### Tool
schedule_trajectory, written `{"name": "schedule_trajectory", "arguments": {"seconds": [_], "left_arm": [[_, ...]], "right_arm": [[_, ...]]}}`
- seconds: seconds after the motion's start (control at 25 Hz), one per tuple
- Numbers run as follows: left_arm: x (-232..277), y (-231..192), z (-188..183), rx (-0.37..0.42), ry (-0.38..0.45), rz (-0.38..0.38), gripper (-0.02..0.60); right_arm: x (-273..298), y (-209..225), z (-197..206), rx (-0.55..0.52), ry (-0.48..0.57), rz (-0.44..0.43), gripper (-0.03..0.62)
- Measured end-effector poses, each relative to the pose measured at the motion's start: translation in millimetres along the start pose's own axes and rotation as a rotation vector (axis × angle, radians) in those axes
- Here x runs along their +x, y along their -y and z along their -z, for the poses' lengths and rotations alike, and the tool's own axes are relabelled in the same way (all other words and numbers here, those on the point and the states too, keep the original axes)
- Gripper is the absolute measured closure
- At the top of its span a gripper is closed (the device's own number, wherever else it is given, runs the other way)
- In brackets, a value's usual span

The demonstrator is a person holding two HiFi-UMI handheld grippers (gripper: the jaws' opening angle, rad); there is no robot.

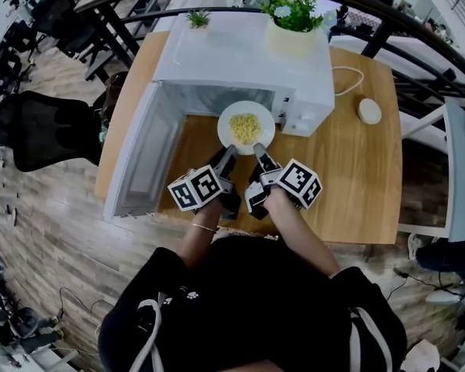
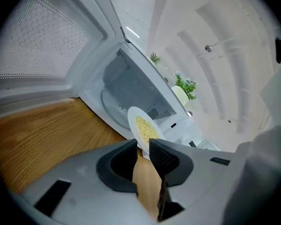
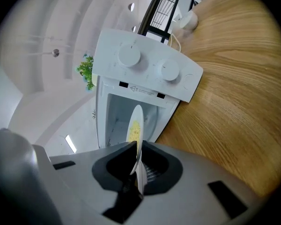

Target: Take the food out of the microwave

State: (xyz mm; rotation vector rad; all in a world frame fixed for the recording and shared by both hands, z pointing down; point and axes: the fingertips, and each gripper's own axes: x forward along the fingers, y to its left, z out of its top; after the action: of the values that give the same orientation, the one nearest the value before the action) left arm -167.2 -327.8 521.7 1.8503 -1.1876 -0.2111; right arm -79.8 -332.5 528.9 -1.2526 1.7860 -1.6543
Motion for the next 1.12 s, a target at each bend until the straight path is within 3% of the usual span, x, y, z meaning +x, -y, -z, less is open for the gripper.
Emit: {"name": "schedule_trajectory", "arguments": {"seconds": [0.56, 1.12], "left_arm": [[-25, 25, 26, -0.016, 0.093, -0.033, 0.505], [-34, 31, 34, 0.006, 0.116, -0.051, 0.505]], "right_arm": [[-35, -2, 1, -0.025, -0.090, -0.059, 0.559], [-47, -2, 3, -0.033, -0.108, -0.079, 0.559]]}}
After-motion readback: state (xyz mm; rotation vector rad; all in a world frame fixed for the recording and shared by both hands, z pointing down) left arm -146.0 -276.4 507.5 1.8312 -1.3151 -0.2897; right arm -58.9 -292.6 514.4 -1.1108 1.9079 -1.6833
